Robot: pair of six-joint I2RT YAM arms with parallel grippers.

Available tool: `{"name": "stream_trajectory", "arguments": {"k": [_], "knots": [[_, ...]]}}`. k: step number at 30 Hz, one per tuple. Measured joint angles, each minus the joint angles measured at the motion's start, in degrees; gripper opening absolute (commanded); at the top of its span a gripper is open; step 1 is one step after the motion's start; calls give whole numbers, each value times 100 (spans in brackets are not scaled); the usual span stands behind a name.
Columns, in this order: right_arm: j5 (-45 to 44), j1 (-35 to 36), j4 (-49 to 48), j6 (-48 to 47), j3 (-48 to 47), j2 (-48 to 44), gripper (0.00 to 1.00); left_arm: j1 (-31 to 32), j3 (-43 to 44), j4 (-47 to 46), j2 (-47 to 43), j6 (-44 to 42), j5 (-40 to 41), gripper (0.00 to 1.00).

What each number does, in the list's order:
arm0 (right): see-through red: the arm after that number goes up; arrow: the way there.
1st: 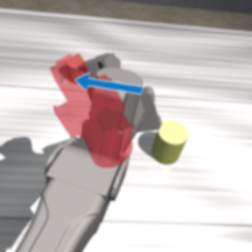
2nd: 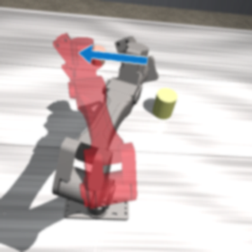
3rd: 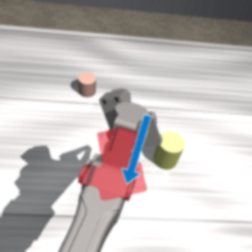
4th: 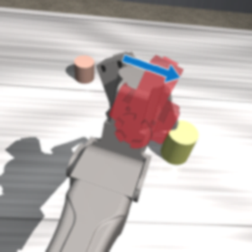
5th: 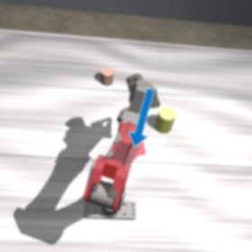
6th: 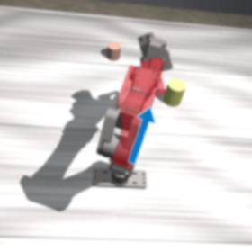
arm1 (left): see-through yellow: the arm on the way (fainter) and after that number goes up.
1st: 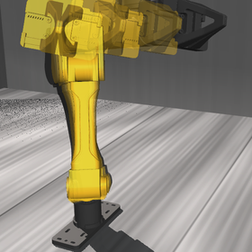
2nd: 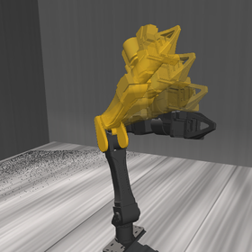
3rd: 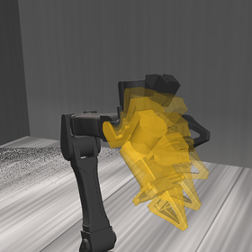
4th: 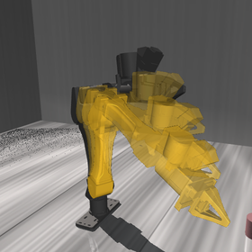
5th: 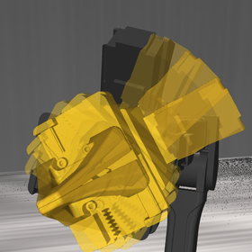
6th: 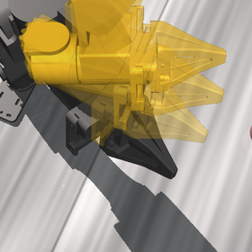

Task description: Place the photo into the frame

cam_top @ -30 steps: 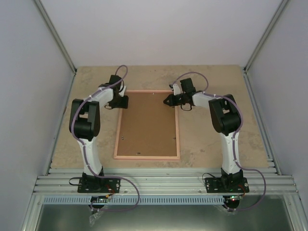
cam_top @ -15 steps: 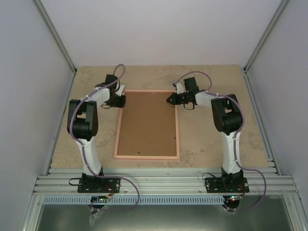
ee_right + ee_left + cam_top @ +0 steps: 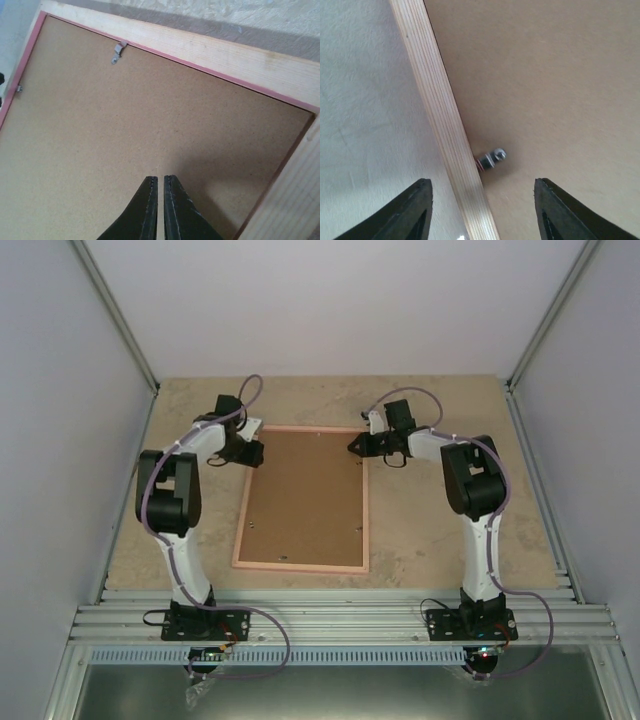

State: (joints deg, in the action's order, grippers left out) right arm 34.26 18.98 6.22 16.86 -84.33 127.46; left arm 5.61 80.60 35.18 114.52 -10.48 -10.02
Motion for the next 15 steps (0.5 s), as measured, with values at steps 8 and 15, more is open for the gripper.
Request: {"name": "stream_trajectory", "arguments": {"k": [8,15], "knots": [[286,155,-52,-138,243,-590,11,0,-1539,291,-1731,-310,-177,67],[503,990,-234,-684,758,-1364,11,2,-2870,673,-2859,-675,7,76]]}}
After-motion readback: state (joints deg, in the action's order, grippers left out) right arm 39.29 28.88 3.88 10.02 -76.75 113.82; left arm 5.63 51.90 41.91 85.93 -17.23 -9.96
